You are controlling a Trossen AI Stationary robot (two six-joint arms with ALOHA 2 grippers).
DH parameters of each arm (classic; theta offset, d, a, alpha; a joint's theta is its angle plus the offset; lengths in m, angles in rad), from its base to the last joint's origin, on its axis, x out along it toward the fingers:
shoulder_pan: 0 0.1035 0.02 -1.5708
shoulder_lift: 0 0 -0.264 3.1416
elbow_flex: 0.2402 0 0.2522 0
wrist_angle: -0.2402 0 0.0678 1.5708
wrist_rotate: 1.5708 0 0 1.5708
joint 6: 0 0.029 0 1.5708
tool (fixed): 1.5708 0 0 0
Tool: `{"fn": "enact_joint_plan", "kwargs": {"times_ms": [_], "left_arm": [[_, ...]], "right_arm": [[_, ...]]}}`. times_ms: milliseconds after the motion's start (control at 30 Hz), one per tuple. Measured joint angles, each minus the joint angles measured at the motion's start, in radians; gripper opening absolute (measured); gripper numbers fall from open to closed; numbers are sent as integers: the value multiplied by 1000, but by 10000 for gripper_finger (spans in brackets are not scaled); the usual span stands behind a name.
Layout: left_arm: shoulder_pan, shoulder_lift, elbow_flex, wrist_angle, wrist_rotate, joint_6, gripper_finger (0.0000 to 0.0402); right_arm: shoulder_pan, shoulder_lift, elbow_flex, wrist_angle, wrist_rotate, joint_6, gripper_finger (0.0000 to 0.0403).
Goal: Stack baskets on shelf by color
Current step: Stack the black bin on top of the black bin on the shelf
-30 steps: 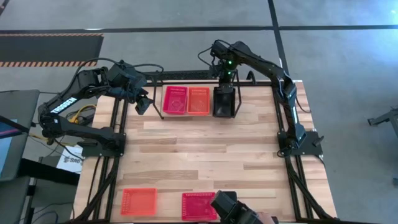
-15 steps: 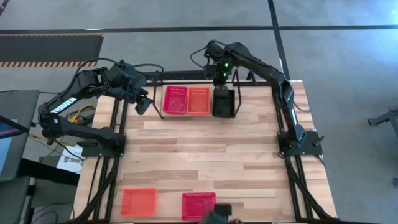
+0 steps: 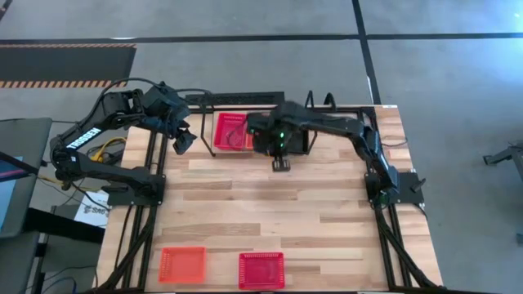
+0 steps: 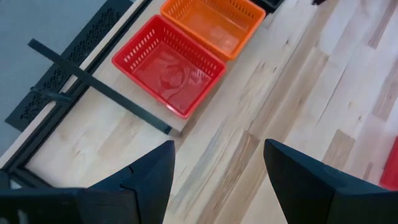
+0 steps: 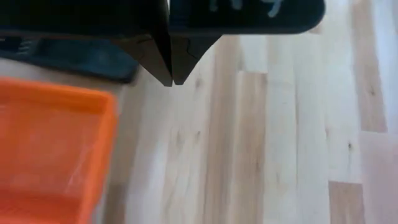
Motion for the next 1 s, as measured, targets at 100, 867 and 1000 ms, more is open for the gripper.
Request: {"fn": "enact_joint_plan", "kwargs": {"times_ms": [100,867,1000], "left_arm": [[0,0,0,-15,0,12,234],[0,0,0,-37,0,97,234],[0,0,0,-34,0,92,234]], "right_arm": [[34,1,-44,-2,6,108,1],[-53,-136,-505,276,86,183,0],[-91,-189,-525,298,86,165,0]]}}
